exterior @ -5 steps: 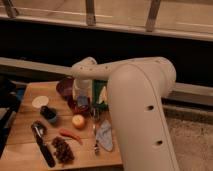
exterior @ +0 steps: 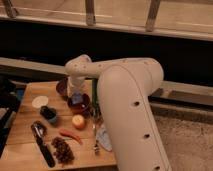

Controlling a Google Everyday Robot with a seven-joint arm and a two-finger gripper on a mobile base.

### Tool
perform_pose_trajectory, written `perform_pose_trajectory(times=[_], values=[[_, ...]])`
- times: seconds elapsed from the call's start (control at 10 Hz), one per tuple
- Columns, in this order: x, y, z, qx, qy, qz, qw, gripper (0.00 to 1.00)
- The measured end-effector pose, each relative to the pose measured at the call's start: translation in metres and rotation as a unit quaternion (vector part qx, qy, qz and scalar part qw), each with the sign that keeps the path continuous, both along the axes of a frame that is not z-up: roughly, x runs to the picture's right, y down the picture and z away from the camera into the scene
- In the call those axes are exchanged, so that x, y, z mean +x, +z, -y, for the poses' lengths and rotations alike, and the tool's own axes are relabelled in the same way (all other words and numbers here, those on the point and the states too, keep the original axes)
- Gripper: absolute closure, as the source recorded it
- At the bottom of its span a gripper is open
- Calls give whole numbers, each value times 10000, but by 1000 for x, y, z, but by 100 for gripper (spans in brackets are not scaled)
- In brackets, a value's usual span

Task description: Wipe red bowl with sponge

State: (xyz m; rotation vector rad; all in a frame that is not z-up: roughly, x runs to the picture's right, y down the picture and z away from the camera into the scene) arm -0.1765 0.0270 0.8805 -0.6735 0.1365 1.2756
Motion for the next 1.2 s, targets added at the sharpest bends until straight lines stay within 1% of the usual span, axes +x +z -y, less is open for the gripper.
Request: perform_pose_trajectory(times=[0.1, 0.2, 0.3, 0.4, 0.6, 0.8, 1.0, 1.2], values=[[-6, -2, -9, -74, -31, 84, 9999, 90], [-6, -4, -16, -136, -45, 98, 9998, 90], [-1, -6, -21, -176, -52, 76, 9998, 90], [15, -8, -24, -208, -6, -28, 9998, 90], [40, -9, -21, -155, 90, -214, 9996, 90], [45, -8, -13, -70, 92, -259, 9996, 90], [28, -2, -2, -1, 30, -191, 9998, 90], [3, 4, 2, -20, 18, -25, 10000, 90]])
